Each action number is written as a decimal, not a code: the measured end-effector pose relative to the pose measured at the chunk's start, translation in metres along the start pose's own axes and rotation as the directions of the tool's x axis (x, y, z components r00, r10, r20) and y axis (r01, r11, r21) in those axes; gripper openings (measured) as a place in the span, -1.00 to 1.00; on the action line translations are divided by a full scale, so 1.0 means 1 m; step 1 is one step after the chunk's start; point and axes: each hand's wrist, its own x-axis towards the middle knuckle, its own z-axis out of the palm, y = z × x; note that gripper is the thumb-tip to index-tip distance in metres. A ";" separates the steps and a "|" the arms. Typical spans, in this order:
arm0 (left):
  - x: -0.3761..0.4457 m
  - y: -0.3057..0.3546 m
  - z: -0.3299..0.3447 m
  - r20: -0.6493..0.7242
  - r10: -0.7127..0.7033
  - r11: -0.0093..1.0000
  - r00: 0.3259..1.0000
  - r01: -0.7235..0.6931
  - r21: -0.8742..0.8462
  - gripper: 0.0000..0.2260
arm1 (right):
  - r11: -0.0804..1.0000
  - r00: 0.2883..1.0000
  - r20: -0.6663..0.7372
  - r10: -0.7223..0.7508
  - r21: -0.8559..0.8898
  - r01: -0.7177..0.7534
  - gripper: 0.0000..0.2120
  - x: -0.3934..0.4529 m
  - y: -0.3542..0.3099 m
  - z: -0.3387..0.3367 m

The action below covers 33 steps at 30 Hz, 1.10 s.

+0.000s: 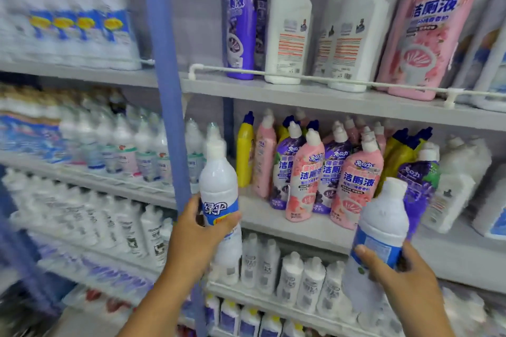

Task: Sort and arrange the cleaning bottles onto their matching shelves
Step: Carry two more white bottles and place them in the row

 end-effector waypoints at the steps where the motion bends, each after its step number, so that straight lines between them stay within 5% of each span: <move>1: -0.008 0.009 -0.015 -0.017 0.009 1.000 1.000 -0.009 0.006 -0.63 | 1.000 1.000 0.021 0.007 0.017 -0.007 -0.60 -0.006 -0.009 0.009; 14: -0.016 0.129 -0.168 -0.103 0.293 0.950 0.950 -0.277 0.147 -0.84 | 0.956 0.914 0.312 -0.261 0.216 0.200 -0.70 -0.085 -0.136 0.127; 23: 0.141 0.198 -0.206 -0.132 0.492 0.870 0.861 -0.490 0.043 -0.84 | 0.855 0.866 0.143 -0.479 0.300 0.424 -0.61 -0.043 -0.261 0.229; 29: 0.250 0.241 -0.198 -0.088 0.497 0.867 0.864 -0.489 0.093 -0.59 | 0.819 0.860 0.052 -0.507 0.339 0.462 -0.70 0.040 -0.338 0.277; 33: 0.284 0.258 -0.177 -0.100 0.529 0.847 0.842 -0.518 0.120 -0.62 | 0.832 0.874 0.073 -0.480 0.355 0.427 -0.60 0.084 -0.368 0.299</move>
